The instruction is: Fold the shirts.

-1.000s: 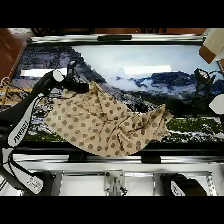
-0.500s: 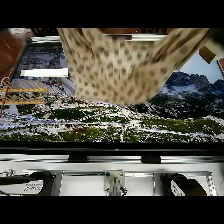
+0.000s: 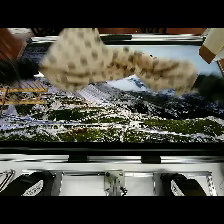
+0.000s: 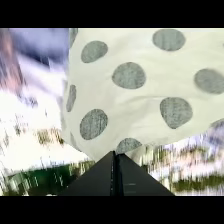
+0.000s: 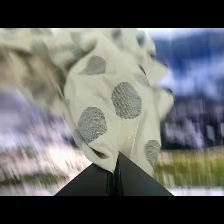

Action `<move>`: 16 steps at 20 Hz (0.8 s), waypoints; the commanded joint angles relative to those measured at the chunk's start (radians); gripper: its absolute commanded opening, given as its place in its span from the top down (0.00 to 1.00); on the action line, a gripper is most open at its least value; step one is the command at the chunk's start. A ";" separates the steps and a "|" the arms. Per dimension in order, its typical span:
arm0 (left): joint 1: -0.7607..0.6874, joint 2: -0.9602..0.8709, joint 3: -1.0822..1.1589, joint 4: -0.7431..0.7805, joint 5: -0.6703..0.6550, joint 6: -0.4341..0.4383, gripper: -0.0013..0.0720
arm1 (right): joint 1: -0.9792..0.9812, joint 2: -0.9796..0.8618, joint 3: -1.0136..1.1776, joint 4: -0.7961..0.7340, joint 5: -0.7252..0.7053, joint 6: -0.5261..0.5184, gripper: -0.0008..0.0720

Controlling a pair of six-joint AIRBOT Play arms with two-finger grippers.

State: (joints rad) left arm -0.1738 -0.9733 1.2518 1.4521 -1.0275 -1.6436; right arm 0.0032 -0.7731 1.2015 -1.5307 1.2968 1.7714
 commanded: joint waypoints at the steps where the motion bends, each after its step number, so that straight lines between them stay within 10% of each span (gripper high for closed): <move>1: -0.088 0.103 -0.470 0.000 0.036 -0.159 0.92 | 0.001 0.104 -0.406 -0.011 0.155 0.009 0.91; 4: -0.199 0.124 -0.612 -0.027 0.067 -0.175 0.92 | 0.001 0.121 -0.609 0.033 0.143 -0.019 0.89; 7: -0.225 0.124 -0.582 -0.025 0.072 -0.175 0.92 | 0.000 0.121 -0.564 0.005 0.132 -0.135 0.25; 16: -0.189 0.124 -0.350 0.093 0.069 -0.176 0.92 | 0.183 -0.095 -0.233 0.017 -0.069 -0.468 0.11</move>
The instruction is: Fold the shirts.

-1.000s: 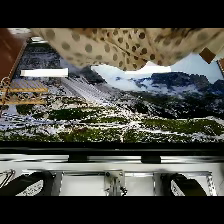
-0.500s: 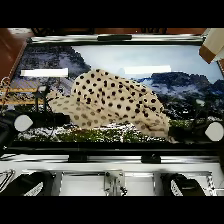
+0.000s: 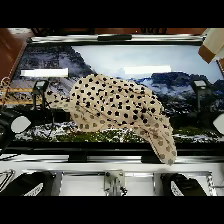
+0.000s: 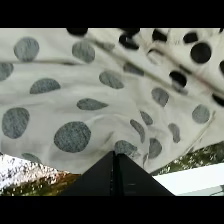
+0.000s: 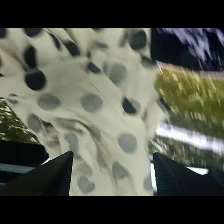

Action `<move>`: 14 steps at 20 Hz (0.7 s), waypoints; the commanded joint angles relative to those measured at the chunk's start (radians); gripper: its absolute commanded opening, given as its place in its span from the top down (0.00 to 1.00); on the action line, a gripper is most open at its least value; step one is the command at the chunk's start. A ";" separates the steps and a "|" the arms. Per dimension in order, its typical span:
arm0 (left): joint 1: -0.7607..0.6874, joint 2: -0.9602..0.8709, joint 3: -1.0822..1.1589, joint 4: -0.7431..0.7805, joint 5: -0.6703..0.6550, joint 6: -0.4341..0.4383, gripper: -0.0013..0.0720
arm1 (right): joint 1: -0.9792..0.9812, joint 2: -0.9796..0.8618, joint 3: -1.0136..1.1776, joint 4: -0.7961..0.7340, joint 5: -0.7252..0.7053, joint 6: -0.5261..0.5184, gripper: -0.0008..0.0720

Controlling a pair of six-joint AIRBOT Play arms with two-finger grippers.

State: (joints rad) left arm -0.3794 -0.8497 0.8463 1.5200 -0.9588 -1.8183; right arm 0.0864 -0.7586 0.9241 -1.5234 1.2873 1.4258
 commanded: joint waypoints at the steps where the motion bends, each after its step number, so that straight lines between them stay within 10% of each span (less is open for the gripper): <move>1: 0.026 0.000 0.068 0.026 0.001 -0.001 0.92 | 0.167 -0.194 0.045 -0.023 -0.058 -0.139 0.11; 11: 0.088 0.000 0.074 0.029 -0.070 -0.001 0.92 | 0.320 -0.637 0.045 -0.127 -0.090 -0.174 0.11; 14: 0.088 0.000 0.074 0.029 -0.070 -0.001 0.92 | 0.320 -0.643 0.045 -0.237 -0.135 -0.036 0.21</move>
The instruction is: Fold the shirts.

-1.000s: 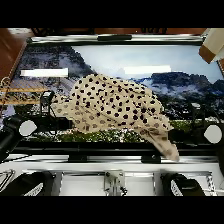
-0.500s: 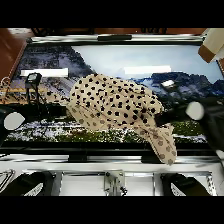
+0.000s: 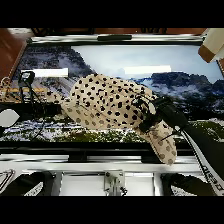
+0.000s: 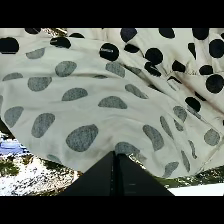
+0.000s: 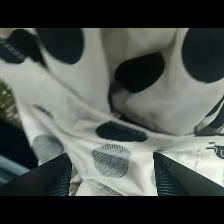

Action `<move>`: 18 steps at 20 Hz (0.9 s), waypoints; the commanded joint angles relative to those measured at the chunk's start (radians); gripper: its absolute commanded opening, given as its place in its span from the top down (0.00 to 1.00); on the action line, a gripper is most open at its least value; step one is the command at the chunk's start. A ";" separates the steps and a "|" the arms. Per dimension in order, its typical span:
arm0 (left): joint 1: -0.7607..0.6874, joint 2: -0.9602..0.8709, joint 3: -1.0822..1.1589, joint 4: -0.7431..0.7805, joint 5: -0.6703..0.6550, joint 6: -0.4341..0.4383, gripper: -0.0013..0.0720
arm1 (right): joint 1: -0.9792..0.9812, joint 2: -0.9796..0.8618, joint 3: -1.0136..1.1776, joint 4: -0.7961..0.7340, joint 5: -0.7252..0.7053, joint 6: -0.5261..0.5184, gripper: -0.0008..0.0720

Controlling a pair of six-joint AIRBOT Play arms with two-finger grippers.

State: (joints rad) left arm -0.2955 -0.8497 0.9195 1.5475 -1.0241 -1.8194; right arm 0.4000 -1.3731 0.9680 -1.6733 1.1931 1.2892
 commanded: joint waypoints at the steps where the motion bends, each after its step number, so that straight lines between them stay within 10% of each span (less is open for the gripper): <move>1: 0.004 0.000 0.001 0.001 -0.005 0.000 0.92 | 0.006 -0.027 0.001 -0.131 -0.041 0.163 0.59; 2: 0.004 0.000 0.001 0.002 -0.005 0.000 0.92 | 0.006 -0.022 0.001 -0.171 -0.034 0.234 0.89; 3: 0.004 0.000 0.002 0.002 -0.004 0.000 0.92 | 0.006 -0.008 0.001 -0.187 -0.031 0.272 0.92; 18: 0.021 0.024 0.940 -0.221 -0.011 0.053 0.92 | 0.006 0.723 0.687 -0.217 0.062 0.616 0.92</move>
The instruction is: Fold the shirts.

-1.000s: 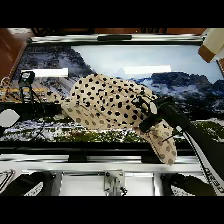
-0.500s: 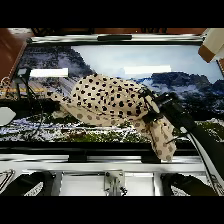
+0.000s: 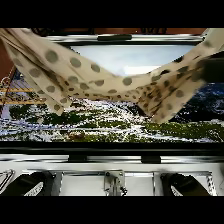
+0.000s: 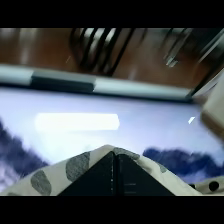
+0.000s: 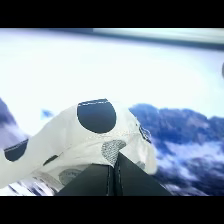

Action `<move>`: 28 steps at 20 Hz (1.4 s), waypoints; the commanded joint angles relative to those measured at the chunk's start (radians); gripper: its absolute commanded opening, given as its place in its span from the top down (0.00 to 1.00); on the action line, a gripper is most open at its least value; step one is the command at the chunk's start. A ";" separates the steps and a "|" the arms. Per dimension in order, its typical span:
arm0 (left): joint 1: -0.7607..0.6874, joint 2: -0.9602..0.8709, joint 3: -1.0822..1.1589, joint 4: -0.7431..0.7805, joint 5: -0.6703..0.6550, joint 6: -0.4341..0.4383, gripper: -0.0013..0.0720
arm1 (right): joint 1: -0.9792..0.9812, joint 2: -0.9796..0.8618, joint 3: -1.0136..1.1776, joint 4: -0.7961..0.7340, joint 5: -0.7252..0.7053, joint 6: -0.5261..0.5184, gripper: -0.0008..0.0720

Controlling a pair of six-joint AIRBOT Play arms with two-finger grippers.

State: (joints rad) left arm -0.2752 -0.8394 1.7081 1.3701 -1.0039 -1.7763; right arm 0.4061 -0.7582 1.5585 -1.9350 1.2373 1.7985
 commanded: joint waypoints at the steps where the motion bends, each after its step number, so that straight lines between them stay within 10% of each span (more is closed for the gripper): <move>1: 0.001 0.029 0.150 0.003 -0.086 0.010 0.92 | 0.000 0.131 0.098 0.077 0.030 0.111 0.92; 7: 0.001 0.020 -0.054 0.214 -0.547 0.010 0.92 | 0.000 0.050 0.092 0.214 0.338 0.100 0.92; 19: 0.002 -0.038 -0.816 0.228 -0.186 -0.036 0.92 | 0.000 -0.420 -0.067 0.229 0.203 -0.032 0.92; 20: 0.002 -0.048 -0.841 0.227 -0.186 0.002 0.85 | 0.000 -0.435 -0.067 0.225 0.204 -0.033 0.92; 22: 0.002 -0.071 -0.879 0.227 -0.188 0.134 0.17 | 0.000 -0.449 -0.067 0.226 0.204 -0.035 0.92; 23: 0.002 -0.080 -0.880 0.228 -0.198 0.179 0.05 | 0.000 -0.450 -0.067 0.229 0.203 -0.035 0.92; 28: -0.034 -0.080 -0.839 0.187 -0.133 0.443 0.05 | 0.000 -0.450 -0.067 0.240 0.205 -0.030 0.92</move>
State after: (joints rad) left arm -0.2852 -0.9142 0.8616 1.5917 -1.1809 -1.5173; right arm 0.4061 -1.2022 1.4921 -1.7061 1.4475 1.7664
